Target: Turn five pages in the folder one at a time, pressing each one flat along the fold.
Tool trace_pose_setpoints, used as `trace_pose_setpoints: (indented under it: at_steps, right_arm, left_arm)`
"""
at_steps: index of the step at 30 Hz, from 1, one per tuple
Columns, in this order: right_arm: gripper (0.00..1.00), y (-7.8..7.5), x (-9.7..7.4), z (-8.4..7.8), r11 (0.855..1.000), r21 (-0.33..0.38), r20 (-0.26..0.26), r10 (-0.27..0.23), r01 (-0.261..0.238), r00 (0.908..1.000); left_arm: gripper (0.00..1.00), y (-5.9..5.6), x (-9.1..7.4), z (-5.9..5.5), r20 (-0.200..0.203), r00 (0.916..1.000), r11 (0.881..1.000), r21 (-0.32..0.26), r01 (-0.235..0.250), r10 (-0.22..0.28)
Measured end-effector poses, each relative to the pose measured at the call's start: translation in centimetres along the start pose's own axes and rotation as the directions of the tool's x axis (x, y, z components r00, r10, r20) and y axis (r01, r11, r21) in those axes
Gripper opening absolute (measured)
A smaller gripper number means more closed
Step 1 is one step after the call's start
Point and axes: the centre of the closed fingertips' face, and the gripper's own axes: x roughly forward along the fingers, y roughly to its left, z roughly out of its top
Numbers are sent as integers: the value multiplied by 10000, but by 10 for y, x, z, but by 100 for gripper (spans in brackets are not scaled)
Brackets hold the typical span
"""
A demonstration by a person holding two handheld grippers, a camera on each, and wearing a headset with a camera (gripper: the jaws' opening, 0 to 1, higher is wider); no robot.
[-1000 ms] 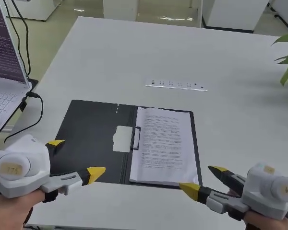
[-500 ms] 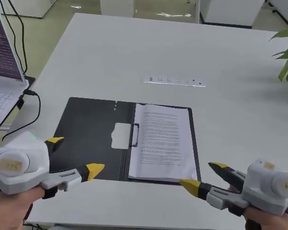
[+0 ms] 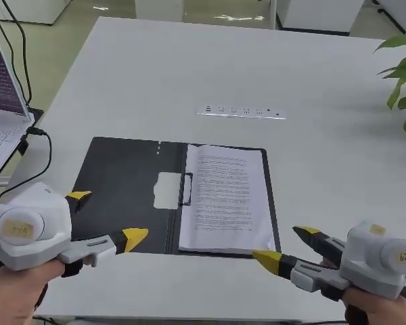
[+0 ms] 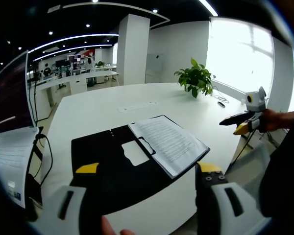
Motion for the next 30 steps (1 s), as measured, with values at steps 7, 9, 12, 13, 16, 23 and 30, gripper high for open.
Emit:
trace_pose_setpoints:
  at_steps: [7,9,12,13,16,23,30]
  right_arm:
    - [71,0,-1,-1,10000,-45,-37,-13,13,10000]
    - [71,0,-1,-1,10000,-40,-36,-28,28,10000]
    - [71,0,-1,0,10000,-13,-3,-45,45,10000]
    - [71,0,-2,0,10000,-19,17,-43,43,10000]
    - [71,1,-2,1,10000,-28,34,-41,41,10000]
    - [71,1,-2,3,9999,-64,56,-86,86,9999]
    - [71,0,-3,2,9998,-52,73,-188,188,9998]
  left_arm:
    - [77,-12,13,0,-159,9992,9992,138,371,-369]
    - [77,-17,17,1,-202,9986,9985,246,491,-486]
    - [77,-21,24,4,-209,9976,9973,312,663,-656]
    - [77,-23,27,5,-227,9970,9965,375,742,-734]
    - [76,-28,32,8,-235,9957,9948,465,906,-896]
    - [76,-36,54,6,-430,9893,9887,510,1412,-1391]
    - [75,-47,76,12,-484,9817,9804,630,1869,-1841]
